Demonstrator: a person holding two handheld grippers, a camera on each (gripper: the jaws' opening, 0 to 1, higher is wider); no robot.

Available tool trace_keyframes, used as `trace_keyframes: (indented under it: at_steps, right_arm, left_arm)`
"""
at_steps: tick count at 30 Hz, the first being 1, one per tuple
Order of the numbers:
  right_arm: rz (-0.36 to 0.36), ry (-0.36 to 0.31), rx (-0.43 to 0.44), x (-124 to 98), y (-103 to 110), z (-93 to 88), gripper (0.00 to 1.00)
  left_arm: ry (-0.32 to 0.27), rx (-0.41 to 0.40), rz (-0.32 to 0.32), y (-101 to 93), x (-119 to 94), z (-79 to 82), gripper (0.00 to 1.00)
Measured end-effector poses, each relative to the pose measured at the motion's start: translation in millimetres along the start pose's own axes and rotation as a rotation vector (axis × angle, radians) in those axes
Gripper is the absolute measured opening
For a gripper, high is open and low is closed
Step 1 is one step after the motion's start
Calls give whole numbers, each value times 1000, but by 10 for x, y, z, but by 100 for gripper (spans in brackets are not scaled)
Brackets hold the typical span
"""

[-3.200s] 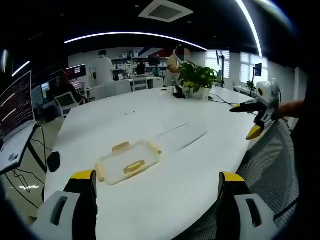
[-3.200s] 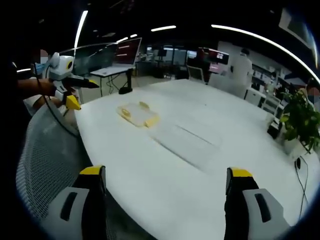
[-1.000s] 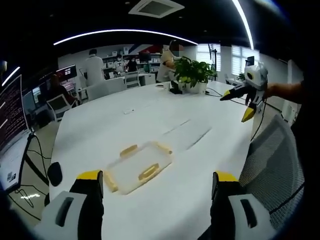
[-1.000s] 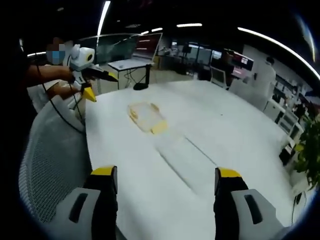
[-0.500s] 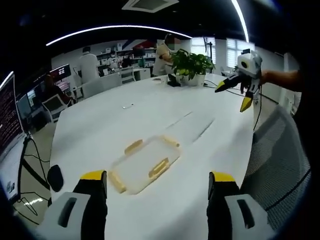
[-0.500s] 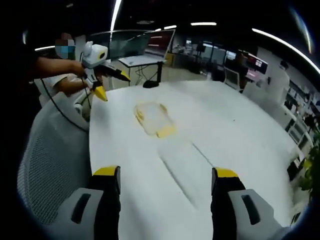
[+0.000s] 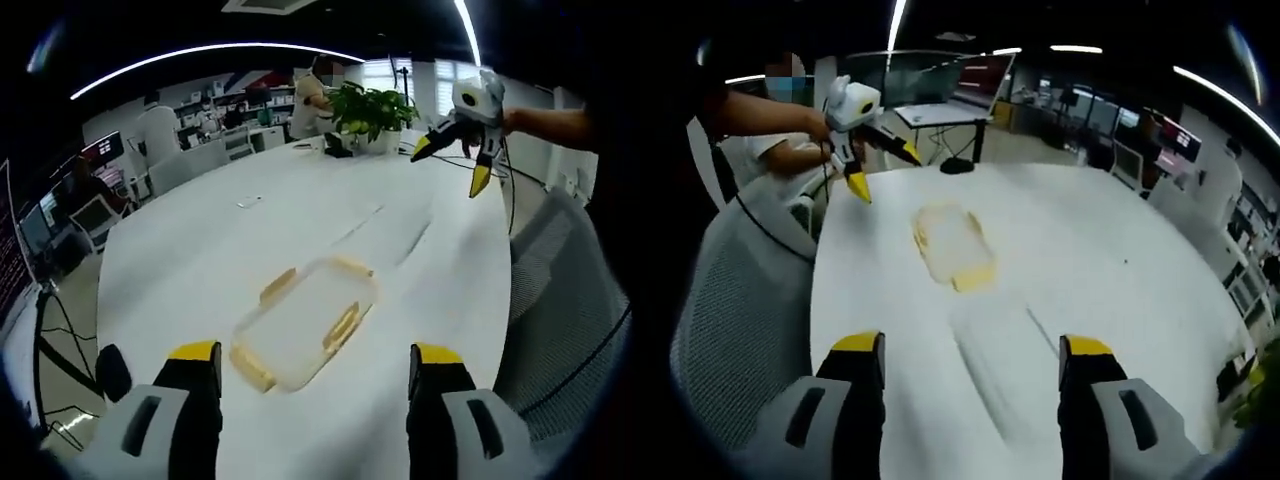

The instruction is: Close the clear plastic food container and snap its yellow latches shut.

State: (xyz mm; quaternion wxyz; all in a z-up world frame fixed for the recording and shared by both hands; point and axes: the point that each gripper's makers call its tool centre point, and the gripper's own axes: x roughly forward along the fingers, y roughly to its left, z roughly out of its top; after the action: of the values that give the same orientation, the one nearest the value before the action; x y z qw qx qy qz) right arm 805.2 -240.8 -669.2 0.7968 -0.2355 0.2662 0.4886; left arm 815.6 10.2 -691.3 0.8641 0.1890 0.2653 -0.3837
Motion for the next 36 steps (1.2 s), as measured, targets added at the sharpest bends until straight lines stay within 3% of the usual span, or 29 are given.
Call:
trace_keyframes:
  at_steps: [16, 28, 36]
  right_arm:
    - [102, 49, -112, 343, -176, 220, 62]
    - [172, 105, -165, 615, -261, 219, 56]
    - [223, 138, -200, 804, -242, 224, 54]
  left_arm:
    - [85, 87, -73, 203, 171, -77, 66]
    - [144, 154, -123, 353, 300, -147, 58]
    - [216, 238, -176, 404, 394, -239, 55]
